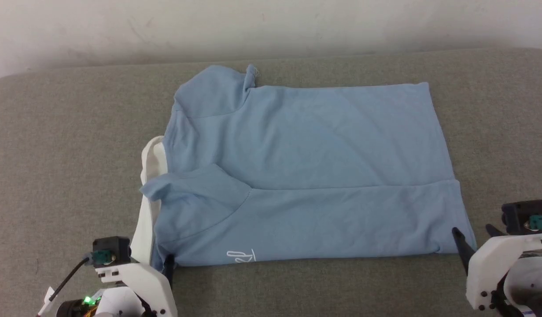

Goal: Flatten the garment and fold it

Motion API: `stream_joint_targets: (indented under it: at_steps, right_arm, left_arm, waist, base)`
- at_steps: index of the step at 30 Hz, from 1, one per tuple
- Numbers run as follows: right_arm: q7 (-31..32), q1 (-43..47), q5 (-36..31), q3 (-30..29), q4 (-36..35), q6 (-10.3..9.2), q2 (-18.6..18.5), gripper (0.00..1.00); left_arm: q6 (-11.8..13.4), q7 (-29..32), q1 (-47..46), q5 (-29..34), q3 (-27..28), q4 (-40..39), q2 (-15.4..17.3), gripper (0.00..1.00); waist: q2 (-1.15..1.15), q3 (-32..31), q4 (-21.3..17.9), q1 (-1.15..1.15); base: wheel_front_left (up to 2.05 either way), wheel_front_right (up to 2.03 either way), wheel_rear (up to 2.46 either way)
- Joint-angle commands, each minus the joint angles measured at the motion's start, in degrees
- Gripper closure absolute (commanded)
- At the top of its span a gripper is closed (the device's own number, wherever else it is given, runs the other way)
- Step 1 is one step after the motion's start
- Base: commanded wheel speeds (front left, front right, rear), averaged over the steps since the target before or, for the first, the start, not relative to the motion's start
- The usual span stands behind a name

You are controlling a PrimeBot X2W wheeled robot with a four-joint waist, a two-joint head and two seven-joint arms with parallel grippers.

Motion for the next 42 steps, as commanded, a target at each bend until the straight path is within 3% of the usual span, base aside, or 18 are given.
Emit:
stream_joint_targets:
  at_steps: [1,12,21,29,30,31,32,42]
  right_arm:
    - [0.2,-0.42,-0.27,-0.51,-0.56,-0.06,-0.97,0.0]
    - [1.94,-1.89,-3.18,-3.43,2.82,-0.06,-1.68,0.0]
    - [4.52,-3.3,-4.1,-5.81,11.1,-0.06,0.62,0.0]
    - [3.63,-5.0,-3.72,-5.82,17.83,-0.06,1.76,0.0]
    - [3.55,-5.12,-3.55,-5.6,18.55,-0.06,1.76,0.03]
    - [3.39,-5.24,-3.47,-5.44,19.09,-0.06,1.7,0.9]
    - [3.22,-5.35,-3.38,-5.28,19.48,-0.06,1.62,1.0]
    - [3.85,-3.93,0.71,-5.08,14.58,-0.06,-1.2,1.0]
  left_arm:
    - [-1.79,1.97,0.39,-1.12,-1.63,3.5,-0.89,1.0]
    - [-4.38,-4.63,-0.79,-0.67,-0.77,1.71,-1.82,1.0]
    - [-3.5,-5.05,-0.36,0.75,-1.31,-5.74,-0.84,1.0]
    - [-2.9,-4.33,-0.47,1.35,-1.96,-7.63,-0.42,1.0]
    - [-2.85,-4.14,-0.53,1.41,-2.05,-7.55,-0.33,1.0]
    - [-2.79,-3.96,-0.58,1.47,-2.13,-7.46,-0.22,1.0]
    - [-2.73,-3.8,-0.62,1.54,-2.19,-7.35,-0.1,1.0]
    - [-1.72,-1.82,2.15,0.99,-1.64,-7.75,2.69,1.0]
  waist:
    - [0.0,0.67,0.1,0.01]
    - [0.0,-2.38,2.93,0.01]
    - [0.0,-2.45,5.14,0.01]
    - [0.0,-0.42,5.7,0.01]
    - [0.0,-0.3,5.71,0.01]
    - [0.0,-0.23,5.69,0.01]
    - [0.0,-0.23,5.64,0.01]
    - [0.0,-5.76,4.32,0.01]
  base:
    - [0.0,0.0,0.0]
    - [0.0,0.0,0.0]
    - [0.0,0.0,0.0]
    - [0.0,0.0,0.0]
    - [0.0,0.0,0.0]
    - [0.0,0.0,0.0]
    - [0.0,0.0,0.0]
    - [0.0,0.0,0.0]
